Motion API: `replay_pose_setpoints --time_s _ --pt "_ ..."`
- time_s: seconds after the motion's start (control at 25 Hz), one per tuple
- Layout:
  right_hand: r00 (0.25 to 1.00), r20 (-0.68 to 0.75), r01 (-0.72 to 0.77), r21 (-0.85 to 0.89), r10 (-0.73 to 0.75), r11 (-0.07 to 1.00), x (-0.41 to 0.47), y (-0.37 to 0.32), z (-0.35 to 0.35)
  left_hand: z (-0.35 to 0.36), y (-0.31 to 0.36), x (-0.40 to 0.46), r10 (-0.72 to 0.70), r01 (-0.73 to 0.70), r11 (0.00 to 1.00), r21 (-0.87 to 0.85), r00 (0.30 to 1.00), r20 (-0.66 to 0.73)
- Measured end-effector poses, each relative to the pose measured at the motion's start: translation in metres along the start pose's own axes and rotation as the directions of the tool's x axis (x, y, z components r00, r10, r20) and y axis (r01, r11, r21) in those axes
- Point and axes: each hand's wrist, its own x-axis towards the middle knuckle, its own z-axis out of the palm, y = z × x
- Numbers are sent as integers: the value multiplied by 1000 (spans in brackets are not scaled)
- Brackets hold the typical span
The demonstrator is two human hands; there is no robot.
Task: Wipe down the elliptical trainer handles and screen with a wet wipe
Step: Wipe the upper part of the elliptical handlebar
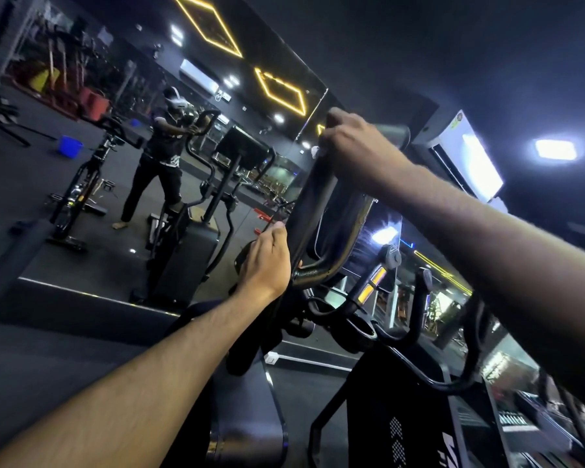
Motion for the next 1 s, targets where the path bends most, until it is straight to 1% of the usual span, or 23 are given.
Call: replay_pose_setpoints --time_s 0.04,0.08,0.16,0.2,0.24,0.28,0.32,0.36,0.4,0.44,0.48,0.52,0.56,0.6,0.64,0.68,0.72,0.76,0.84,0.88,0.92,1.0 --pt "1000 13 17 0 -17 1000 -6 -8 9 0 0 0 -8 8 1000 8 1000 2" --pt "997 32 67 -10 -67 998 -13 -23 18 -1 1 -1 -18 18 1000 16 1000 5" --pt "980 19 201 -27 -200 979 -24 -44 29 -1 3 0 -20 20 1000 12 1000 8" --pt "974 13 226 16 -227 974 -25 -45 27 -2 5 -1 -24 24 1000 5 1000 12" --pt "978 1 209 95 -210 973 -25 -38 19 -4 7 -3 -36 36 999 -4 999 16" --pt "987 -43 160 181 -155 970 -24 -25 11 -4 8 -2 -61 61 998 -8 998 21" --pt "993 -101 80 246 -57 966 -23 -7 7 -5 15 0 -85 84 996 11 996 40" --pt "983 -173 -15 292 68 956 -22 12 9 -7 23 8 -102 99 994 38 993 67" --pt "951 -228 -119 346 206 931 -20 27 12 -10 35 18 -99 94 994 53 990 104" --pt "908 -248 -218 407 337 887 -18 34 17 -13 47 31 -67 63 997 32 988 140" --pt "871 -239 -285 468 430 836 -16 31 22 -13 60 44 -32 35 999 -15 983 178" --pt "853 -231 -305 508 469 805 -14 22 28 -14 73 56 -7 25 996 -81 975 221" --pt "855 -253 -277 516 453 810 -17 9 33 -14 85 61 -13 46 990 -136 971 238" --pt "871 -287 -216 504 398 836 -22 -2 36 -11 89 69 -4 48 983 -175 969 248" --pt "902 -297 -137 492 313 860 -31 -9 39 -7 91 71 -14 58 983 -174 970 241" --pt "933 -279 -70 475 226 877 -41 -12 41 1 83 73 -28 77 976 -204 972 235" --pt "941 -279 -41 463 189 886 -46 -9 42 10 71 77 -46 88 973 -213 980 196" --pt "933 -288 -61 465 217 883 -47 -2 44 19 57 84 -60 89 979 -185 986 154" --pt "879 -307 -169 517 366 839 -35 3 45 29 38 103 -60 72 985 -155 995 83" --pt "860 -305 -203 528 408 824 -28 -4 44 31 32 109 -37 47 981 -187 998 58" --pt "862 -313 -196 521 400 831 -25 -14 41 29 39 102 -26 35 978 -205 999 43" --pt "901 -327 -95 491 284 866 -35 -27 50 21 52 87 -26 32 966 -256 999 27"
